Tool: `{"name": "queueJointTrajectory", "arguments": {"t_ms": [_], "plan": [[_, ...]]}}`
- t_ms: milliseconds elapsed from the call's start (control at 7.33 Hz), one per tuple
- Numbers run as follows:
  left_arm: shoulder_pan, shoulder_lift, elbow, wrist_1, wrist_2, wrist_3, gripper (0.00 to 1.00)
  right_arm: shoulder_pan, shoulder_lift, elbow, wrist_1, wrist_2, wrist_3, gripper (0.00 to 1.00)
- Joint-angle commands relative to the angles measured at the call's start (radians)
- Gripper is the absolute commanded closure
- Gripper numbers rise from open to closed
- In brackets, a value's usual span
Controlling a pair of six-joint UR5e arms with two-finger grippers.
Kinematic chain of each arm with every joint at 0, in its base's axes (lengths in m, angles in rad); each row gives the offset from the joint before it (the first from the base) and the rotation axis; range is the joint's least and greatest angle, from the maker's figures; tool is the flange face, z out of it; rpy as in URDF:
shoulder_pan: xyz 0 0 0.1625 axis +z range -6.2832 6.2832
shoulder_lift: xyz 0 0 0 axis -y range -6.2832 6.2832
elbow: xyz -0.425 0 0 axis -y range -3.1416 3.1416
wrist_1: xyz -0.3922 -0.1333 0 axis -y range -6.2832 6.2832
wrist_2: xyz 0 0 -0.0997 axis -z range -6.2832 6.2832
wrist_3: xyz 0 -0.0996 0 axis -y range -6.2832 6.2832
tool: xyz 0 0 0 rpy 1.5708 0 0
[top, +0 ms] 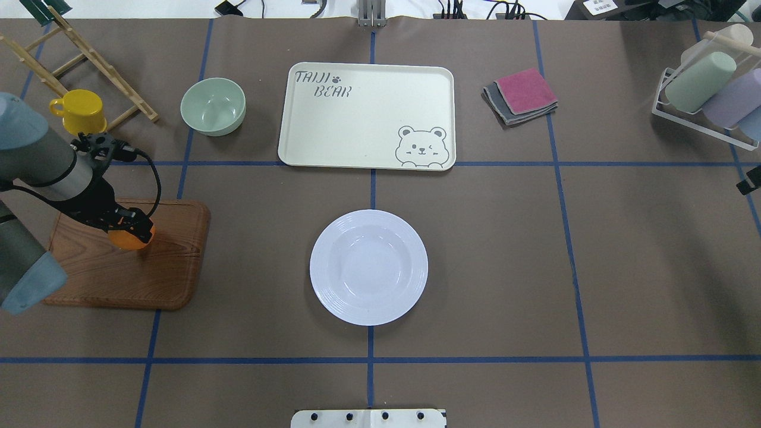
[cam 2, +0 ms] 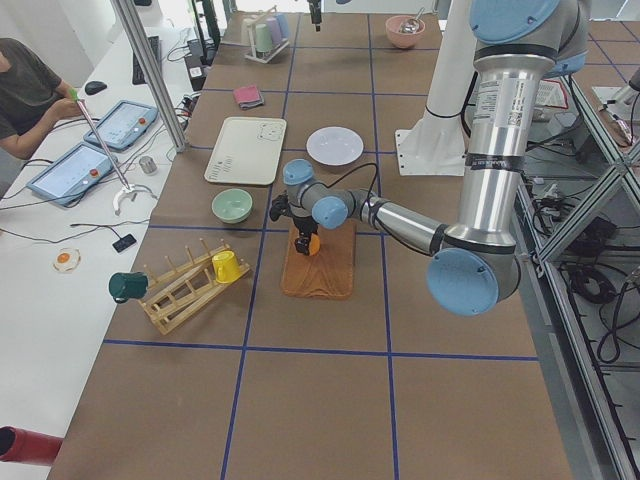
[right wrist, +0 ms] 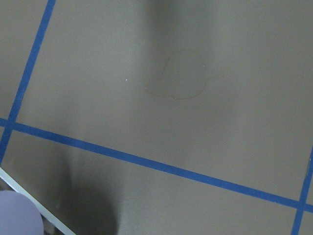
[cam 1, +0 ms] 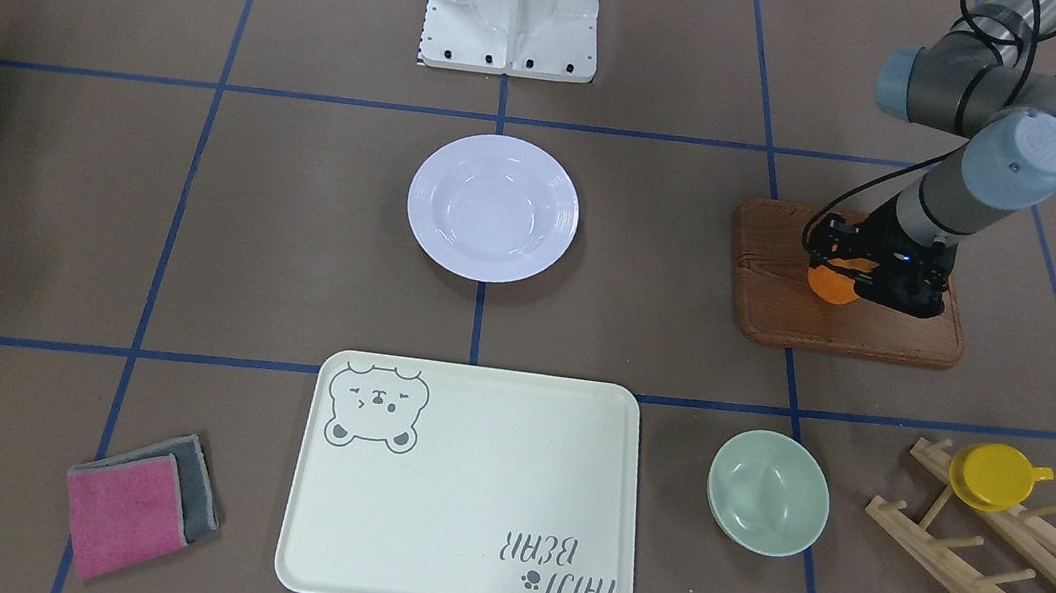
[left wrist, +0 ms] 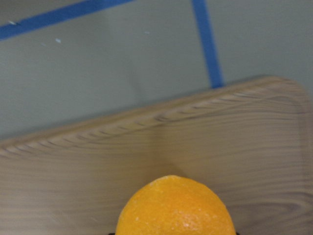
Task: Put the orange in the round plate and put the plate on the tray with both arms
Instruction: 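Close the left gripper on the orange and lift it, then carry the orange with the left gripper and lower it onto the white plate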
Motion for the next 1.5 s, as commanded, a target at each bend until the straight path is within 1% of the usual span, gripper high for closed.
{"name": "queueJointTrajectory", "arguments": {"t_ms": [0, 136, 273, 409, 545, 682, 955, 1091, 1364], "plan": [[-0.006, -0.124, -0.072, 0.153, -0.055, -0.115, 1.0, 0.0, 0.003, 0.0, 0.0, 0.0, 0.0, 0.0], [0.042, -0.204, -0.072, 0.155, -0.022, -0.234, 1.0, 0.0, 0.005, 0.001, 0.0, 0.0, -0.002, 0.0], [0.17, -0.284, -0.068, 0.157, 0.088, -0.387, 1.0, 0.0, 0.006, 0.003, 0.0, 0.0, 0.0, 0.0], [0.252, -0.362, -0.045, 0.158, 0.18, -0.455, 1.0, -0.002, 0.011, 0.001, 0.0, -0.002, -0.002, 0.0], [0.289, -0.452, -0.005, 0.202, 0.21, -0.497, 1.0, -0.003, 0.014, 0.001, 0.002, -0.002, -0.002, 0.0], [0.314, -0.538, 0.049, 0.227, 0.262, -0.505, 1.0, -0.005, 0.014, 0.001, 0.002, -0.002, -0.002, 0.0], [0.365, -0.629, 0.163, 0.217, 0.334, -0.506, 1.0, -0.008, 0.014, 0.001, 0.002, 0.0, -0.002, 0.0], [0.382, -0.684, 0.228, 0.213, 0.35, -0.507, 1.0, -0.014, 0.014, -0.002, 0.021, -0.002, 0.0, 0.0], [0.4, -0.697, 0.25, 0.212, 0.351, -0.503, 1.0, -0.018, 0.014, -0.006, 0.028, 0.0, 0.0, 0.0]]}}
